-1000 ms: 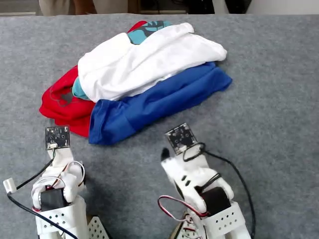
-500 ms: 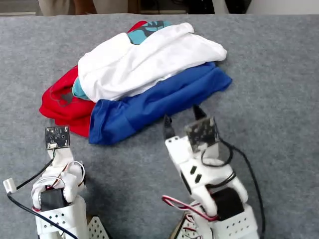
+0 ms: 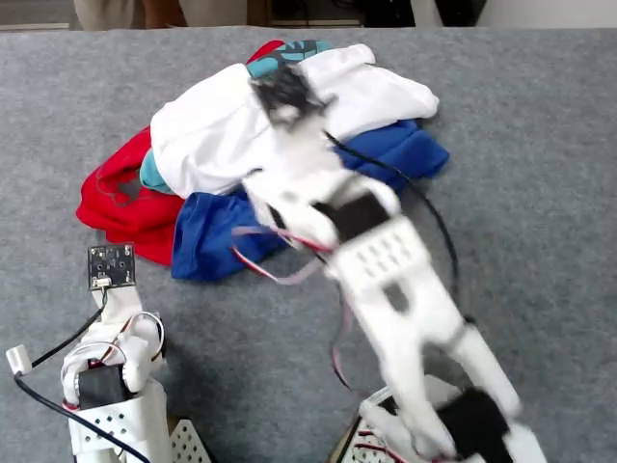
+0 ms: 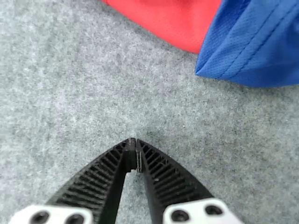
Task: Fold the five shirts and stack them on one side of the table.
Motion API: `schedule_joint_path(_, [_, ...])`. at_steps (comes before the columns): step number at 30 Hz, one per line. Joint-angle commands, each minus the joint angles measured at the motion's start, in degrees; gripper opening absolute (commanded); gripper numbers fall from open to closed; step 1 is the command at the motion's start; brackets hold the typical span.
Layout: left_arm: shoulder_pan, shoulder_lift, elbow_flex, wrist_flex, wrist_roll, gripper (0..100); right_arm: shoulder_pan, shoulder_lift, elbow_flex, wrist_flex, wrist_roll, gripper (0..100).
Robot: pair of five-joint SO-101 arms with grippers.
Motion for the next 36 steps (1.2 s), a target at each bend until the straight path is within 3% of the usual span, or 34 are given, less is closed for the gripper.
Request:
schedule_joint_path(1, [-0.1,0.0,0.7,-0.8,0.6,2,-2.2,10.2,-12.6,-2.8,-0.5,26.3])
schedule_joint_path(13, [-0.1,0.0,0.7,-0.8,0.6,2,-5.2,49.3,-46.3,-1.9,-0.5,26.1])
schedule_joint_path(18, [0.0,0.0,0.7,-0.8,0.6,2,-5.0,59.4,-60.4,8.6,-0.5,24.5])
schedule_joint_path(23, [0.1,0.0,0.7,-0.8,0.6,2,-4.9,64.7,-75.7,17.4,-0.1,0.0])
schedule_joint_path(25, [-0.3,0.0,0.7,-0.8,0.6,2,-4.8,66.3,-81.0,20.4,-0.1,3.7])
schedule_joint_path(36, [-0.4,0.0,-6.1,0.4,0.6,2,-4.7,69.2,-107.1,42.4,-0.1,0.2])
